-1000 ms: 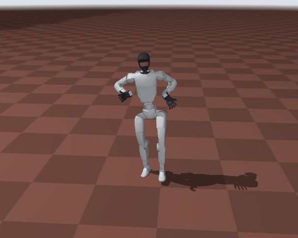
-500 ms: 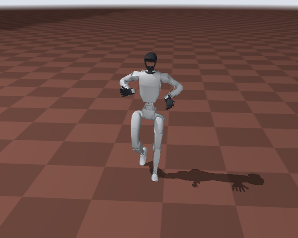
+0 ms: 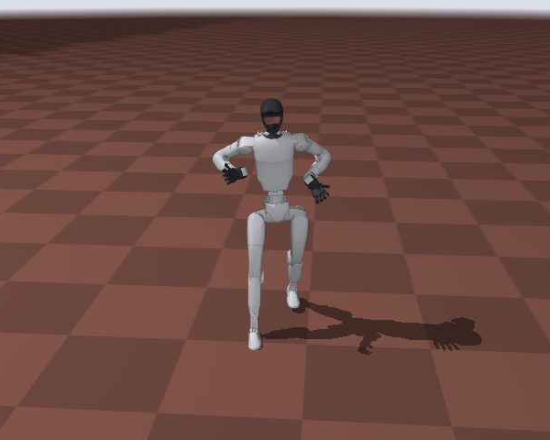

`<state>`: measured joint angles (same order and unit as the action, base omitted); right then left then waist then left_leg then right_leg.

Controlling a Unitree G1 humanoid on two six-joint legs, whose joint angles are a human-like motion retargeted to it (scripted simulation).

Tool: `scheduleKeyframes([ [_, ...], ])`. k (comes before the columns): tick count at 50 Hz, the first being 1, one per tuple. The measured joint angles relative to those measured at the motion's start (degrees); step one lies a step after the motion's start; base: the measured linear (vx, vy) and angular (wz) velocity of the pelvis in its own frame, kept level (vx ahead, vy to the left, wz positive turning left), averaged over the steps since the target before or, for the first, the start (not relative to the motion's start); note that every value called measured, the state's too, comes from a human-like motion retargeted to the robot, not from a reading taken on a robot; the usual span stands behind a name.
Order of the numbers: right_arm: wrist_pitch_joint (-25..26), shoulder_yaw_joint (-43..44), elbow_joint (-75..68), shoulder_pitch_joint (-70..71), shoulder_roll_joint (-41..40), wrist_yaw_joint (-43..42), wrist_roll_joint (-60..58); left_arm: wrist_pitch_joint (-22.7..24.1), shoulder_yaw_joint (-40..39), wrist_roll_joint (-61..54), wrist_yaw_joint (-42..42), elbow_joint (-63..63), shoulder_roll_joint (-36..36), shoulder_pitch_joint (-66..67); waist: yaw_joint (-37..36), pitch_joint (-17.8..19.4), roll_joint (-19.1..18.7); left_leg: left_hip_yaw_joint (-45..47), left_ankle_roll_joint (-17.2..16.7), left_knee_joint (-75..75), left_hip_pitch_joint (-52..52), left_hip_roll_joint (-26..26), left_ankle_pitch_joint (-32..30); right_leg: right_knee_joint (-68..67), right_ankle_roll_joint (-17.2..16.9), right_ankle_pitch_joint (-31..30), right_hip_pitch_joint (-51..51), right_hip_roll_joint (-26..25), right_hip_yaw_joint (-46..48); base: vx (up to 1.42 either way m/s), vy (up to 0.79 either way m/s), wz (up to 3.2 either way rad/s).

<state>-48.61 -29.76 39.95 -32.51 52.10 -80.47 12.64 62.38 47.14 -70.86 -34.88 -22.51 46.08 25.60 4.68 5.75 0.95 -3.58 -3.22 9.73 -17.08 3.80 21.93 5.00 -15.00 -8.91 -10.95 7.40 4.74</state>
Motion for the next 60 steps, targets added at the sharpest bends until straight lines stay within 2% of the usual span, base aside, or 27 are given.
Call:
scheduleKeyframes([
  [2, -1.71, -1.38, 1.71, -0.39, 0.18, -0.72, 4.11, -0.81, 0.52, 2.05, -2.19, -2.24, 1.35, -1.37, -0.43, -0.71, 0.78, -0.35, 1.74, 6.24, 1.93, 2.07, -4.89, -0.34, 0.52, 3.00, 2.97, 3.23, 1.14, 0.68, -0.06, 0.80],
  [4, -7.98, -4.93, 3.17, -0.62, -0.63, 0.19, 17.73, -1.44, 1.40, -1.35, -2.48, -5.61, 3.05, -2.76, -0.94, -1.73, 1.44, 1.13, 3.40, 18.12, 7.98, 2.61, -9.30, -2.02, 2.20, 6.58, 4.66, 4.88, 2.77, 0.63, -0.22, 0.90],
  [5, -12.48, -7.30, 3.52, -0.76, -1.64, 2.29, 28.87, -1.59, 1.89, -7.08, -1.78, -7.68, 3.38, -2.84, -1.12, -2.53, 1.61, 2.32, 4.39, 25.48, 12.51, 2.56, -10.93, -2.86, 2.94, 8.05, 4.93, 5.52, 3.75, 0.59, -0.23, 1.03],
  [6, -15.79, -8.54, 2.63, -1.24, -3.54, 4.60, 42.28, 4.25, 0.79, -25.87, -1.70, -8.98, -0.17, 0.54, -1.41, -3.10, 1.42, 4.33, 5.79, 32.08, 17.36, 1.78, -11.69, -3.37, 3.55, 8.92, 4.86, 5.82, 4.70, 0.57, -0.22, 1.02],
  [7, -18.11, -9.70, 2.03, -1.57, -5.04, 7.37, 53.50, 8.04, -0.11, -39.15, -1.35, -10.07, -2.91, 3.22, -1.83, -3.58, 1.39, 6.53, 7.30, 38.00, 21.78, 0.91, -12.01, -3.84, 3.98, 9.74, 4.93, 6.13, 5.59, 0.54, -0.21, 0.91],
  [9, -18.51, -11.34, 1.68, -1.66, -6.25, 14.27, 65.19, 8.01, -1.07, -42.14, -0.59, -11.41, -4.62, 5.24, -3.28, -4.09, 1.99, 11.69, 10.56, 45.64, 28.21, -1.00, -10.20, -4.53, 3.87, 11.07, 5.62, 6.83, 6.98, 0.52, -0.19, 0.69],
  [11, -18.51, -12.13, 0.49, -1.69, -6.81, 19.52, 71.25, 9.35, -1.92, -42.14, -1.24, -12.38, -4.91, 6.00, -5.29, -4.28, 2.82, 16.10, 12.56, 48.22, 32.60, -1.67, -6.92, -5.11, 3.09, 12.22, 6.33, 7.52, 7.80, 0.49, -0.17, 0.37],
  [15, -17.53, -13.35, -1.70, -1.93, -7.82, 26.92, 76.61, 10.58, -3.05, -42.14, -0.57, -13.42, -4.52, 6.87, -10.66, -3.94, 4.10, 19.93, 11.16, 39.16, 37.52, 1.49, -4.24, -5.96, 1.90, 14.27, 7.75, 7.84, 8.07, 0.48, -0.12, -0.03],
  [19, -12.20, -13.19, -4.08, -1.63, -9.50, 35.08, 83.01, 7.95, -3.88, -42.14, -0.65, -13.00, -4.40, 6.43, -16.19, -2.44, 2.78, 22.93, 7.50, 14.69, 36.53, 2.47, -7.83, -6.45, 2.81, 16.59, 10.00, 4.97, 8.12, 0.48, -0.07, -0.26],
  [23, -10.29, -12.44, -6.22, -1.59, -10.64, 41.39, 88.85, 7.36, -4.43, -42.14, -0.96, -12.81, -4.27, 5.90, -18.74, -0.86, -1.47, 32.29, 1.36, -7.06, 33.73, -0.98, -12.11, -5.70, 3.78, 19.18, 15.42, -1.32, 9.84, 0.53, -0.02, -0.01],
  [27, -11.59, -12.23, -7.57, -1.38, -10.89, 45.94, 94.20, 7.71, -3.59, -42.14, -0.42, -12.90, -4.15, 5.05, -17.91, -0.59, -3.29, 43.00, -5.07, -14.73, 33.30, -1.93, -12.81, -4.85, 4.07, 20.62, 20.74, -5.00, 12.14, 0.57, 0.00, 0.43],
  [29, -12.01, -12.22, -8.28, -1.21, -11.02, 48.26, 97.68, 7.43, -2.92, -42.14, -0.19, -12.80, -4.29, 4.41, -17.07, -1.14, -3.24, 43.79, -5.78, -14.73, 32.92, -1.87, -12.77, -5.23, 4.76, 20.45, 22.50, -5.91, 12.81, 0.61, 0.02, 0.52],
  [32, -12.29, -12.12, -9.11, -1.95, -12.05, 50.05, 100.36, 7.42, -1.97, -42.14, -0.22, -13.03, -4.83, 3.97, -15.75, -2.46, -3.08, 40.69, -4.80, -14.73, 30.49, -1.77, -12.83, -8.12, 6.23, 18.41, 24.47, -6.95, 13.39, 0.67, 0.04, 0.52],
  [35, -12.88, -10.96, -9.19, -3.30, -12.58, 51.84, 100.36, 9.03, -1.18, -42.14, 0.10, -13.88, -5.23, 4.09, -14.61, -4.03, -3.42, 37.09, -3.55, -14.73, 26.35, -2.67, -10.62, -15.94, 7.46, 12.27, 24.65, -7.44, 13.86, 0.72, 0.08, 0.55],
  [37, -16.84, -9.35, -9.10, -4.06, -11.18, 57.38, 99.87, 12.97, -0.84, -42.14, 1.57, -14.56, -4.91, 4.17, -14.28, -5.67, -3.95, 35.15, -2.78, -14.70, 23.82, -3.96, -8.70, -27.07, 7.20, 6.44, 20.76, -7.06, 13.01, 0.70, 0.11, 0.51],
  [39, -24.66, -7.10, -9.12, -4.19, -8.72, 61.15, 95.82, 16.52, -0.78, -42.14, 4.41, -14.31, -3.65, 3.77, -13.78, -7.54, -4.15, 32.96, -2.51, -14.15, 22.33, -4.89, -7.00, -38.88, 5.48, 2.10, 14.74, -6.75, 10.77, 0.65, 0.11, 0.66],
  [40, -28.36, -5.80, -9.27, -4.12, -7.37, 61.99, 92.67, 17.43, -0.79, -42.14, 5.85, -13.98, -2.90, 3.43, -13.42, -8.33, -4.18, 31.71, -2.50, -13.48, 21.86, -5.21, -6.11, -44.34, 4.48, 0.69, 11.59, -6.72, 9.37, 0.61, 0.11, 0.89],
  [42, -30.90, -3.49, -9.71, -4.46, -6.39, 60.26, 88.01, 16.66, -0.86, -42.14, 6.71, -13.33, -2.15, 3.03, -12.48, -8.97, -4.40, 28.88, -2.74, -11.92, 20.86, -5.49, -4.53, -52.32, 3.52, 1.17, 6.19, -6.75, 7.01, 0.58, 0.11, 1.08],
  [45, -26.85, -2.32, -8.56, -6.74, -10.05, 53.32, 88.63, 14.57, -0.78, -42.14, 2.18, -13.43, -3.68, 3.80, -10.90, -8.31, -5.06, 24.28, -2.86, -9.49, 19.06, -5.24, -2.37, -58.88, 5.72, 5.60, 0.18, -4.97, 6.08, 0.54, 0.11, 1.34],
  [47, -20.25, -2.63, -7.92, -8.83, -14.30, 49.88, 92.53, 11.80, -0.49, -42.14, -2.74, -13.81, -5.91, 5.10, -9.95, -7.19, -5.43, 20.92, -2.23, -8.10, 17.80, -4.61, -1.26, -59.57, 8.65, 8.35, -2.82, -2.77, 6.54, 0.49, 0.11, 1.53],
  [48, -16.54, -2.74, -8.40, -9.66, -16.10, 48.86, 94.51, 10.13, -0.33, -42.14, -5.17, -13.77, -6.92, 5.73, -9.55, -6.59, -5.56, 19.16, -1.78, -7.51, 17.15, -4.22, -0.81, -59.05, 9.94, 9.39, -4.16, -1.78, 6.66, 0.47, 0.09, 1.59],
  [50, -14.15, -3.09, -10.87, -10.94, -18.55, 46.22, 98.15, 8.76, -0.25, -42.14, -8.42, -12.70, -8.37, 6.93, -8.90, -5.62, -5.83, 15.65, -1.11, -6.52, 15.87, -3.59, 0.02, -56.25, 11.57, 10.90, -6.56, -0.60, 6.38, 0.45, 0.07, 1.65],
  [52, -11.27, -4.00, -15.06, -11.16, -20.44, 42.40, 100.22, 6.83, -0.26, -42.14, -11.70, -10.92, -9.97, 7.75, -8.13, -4.53, -5.69, 11.84, -0.50, -5.69, 14.65, -2.61, 0.69, -50.97, 11.81, 11.60, -8.32, 0.18, 5.32, 0.43, 0.03, 1.78],
  [53, -9.33, -4.51, -17.08, -11.13, -21.37, 39.99, 100.26, 5.34, -0.27, -42.14, -13.15, -10.08, -10.69, 8.14, -7.78, -3.96, -5.49, 9.97, -0.26, -5.36, 14.01, -2.06, 0.98, -47.36, 11.57, 11.49, -8.89, 0.44, 4.53, 0.43, -0.01, 1.82],
  [55, -5.81, -5.20, -19.76, -10.50, -22.68, 34.94, 100.36, -0.73, 0.13, -42.14, -15.11, -8.62, -10.96, 8.03, -6.94, -2.89, -4.72, 6.13, 0.14, -4.78, 12.64, -0.63, 1.50, -37.99, 10.40, 10.06, -9.02, 1.13, 2.59, 0.44, -0.04, 1.89],
  [58, -3.60, -5.14, -20.73, -10.01, -23.98, 32.68, 100.36, -2.20, -0.71, -42.14, -15.71, -8.03, -12.48, 8.77, -5.27, -0.50, -2.38, -0.15, -0.01, -4.02, 9.65, 2.25, 2.38, -18.89, 6.83, 5.26, -5.86, 3.28, -0.98, 0.48, -0.10, 2.04],
  [60, -3.15, -5.45, -20.51, -9.62, -23.93, 32.71, 100.36, -2.26, -1.30, -42.14, -15.14, -7.83, -12.60, 8.84, -3.98, 1.49, -0.81, -4.43, -0.33, -3.90, 6.85, 3.53, 3.06, -7.79, 3.01, 3.07, -3.29, 4.83, -2.78, 0.52, -0.17, 1.98],
])
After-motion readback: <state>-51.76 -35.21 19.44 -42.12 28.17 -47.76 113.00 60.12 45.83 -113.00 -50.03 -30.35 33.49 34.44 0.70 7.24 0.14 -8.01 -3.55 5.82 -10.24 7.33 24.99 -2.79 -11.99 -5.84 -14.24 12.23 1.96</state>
